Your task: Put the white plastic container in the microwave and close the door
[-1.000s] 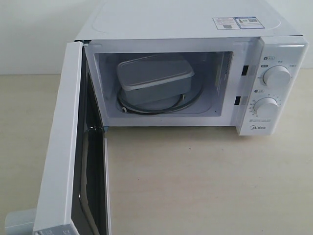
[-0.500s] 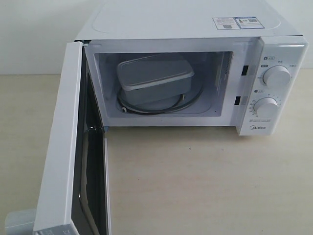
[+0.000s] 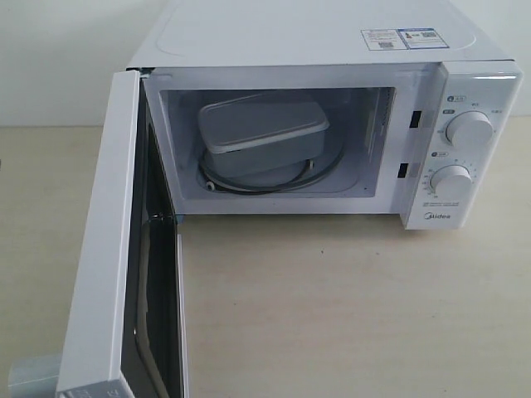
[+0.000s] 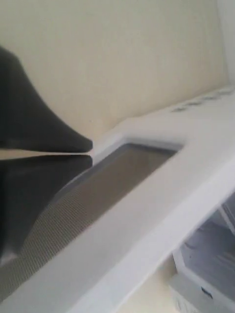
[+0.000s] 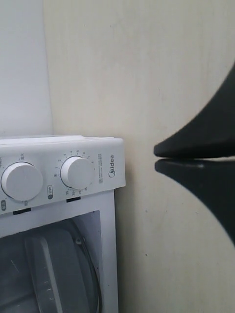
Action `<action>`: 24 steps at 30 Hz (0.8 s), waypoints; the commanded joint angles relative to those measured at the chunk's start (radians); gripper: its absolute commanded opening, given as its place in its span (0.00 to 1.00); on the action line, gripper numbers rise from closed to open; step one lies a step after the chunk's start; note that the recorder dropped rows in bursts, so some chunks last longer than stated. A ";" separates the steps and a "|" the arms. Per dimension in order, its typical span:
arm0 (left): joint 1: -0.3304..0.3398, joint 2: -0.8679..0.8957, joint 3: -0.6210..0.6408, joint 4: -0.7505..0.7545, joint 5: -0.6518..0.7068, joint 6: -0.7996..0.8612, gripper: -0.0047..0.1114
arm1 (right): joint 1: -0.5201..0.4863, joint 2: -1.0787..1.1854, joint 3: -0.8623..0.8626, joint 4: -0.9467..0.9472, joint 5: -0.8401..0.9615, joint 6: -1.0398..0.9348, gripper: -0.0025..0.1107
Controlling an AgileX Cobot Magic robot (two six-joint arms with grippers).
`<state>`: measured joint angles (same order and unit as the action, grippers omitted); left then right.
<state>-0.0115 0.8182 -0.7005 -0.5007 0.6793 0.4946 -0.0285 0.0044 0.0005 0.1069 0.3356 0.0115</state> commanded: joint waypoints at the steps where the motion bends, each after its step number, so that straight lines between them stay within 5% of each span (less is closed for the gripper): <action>1: 0.001 0.087 -0.033 -0.169 0.094 0.231 0.07 | -0.001 -0.004 0.000 -0.011 -0.003 0.002 0.02; 6: 0.001 0.136 -0.089 -0.349 0.215 0.368 0.07 | -0.001 -0.004 0.000 -0.011 -0.003 0.002 0.02; 12: -0.010 0.192 -0.091 -0.371 0.276 0.444 0.07 | -0.001 -0.004 0.000 -0.011 -0.003 0.004 0.02; 24: -0.155 0.337 -0.091 -0.442 0.151 0.552 0.07 | -0.001 -0.004 0.000 -0.011 -0.003 0.004 0.02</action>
<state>-0.1348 1.1295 -0.7870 -0.8811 0.8706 0.9870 -0.0285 0.0044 0.0005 0.1069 0.3356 0.0115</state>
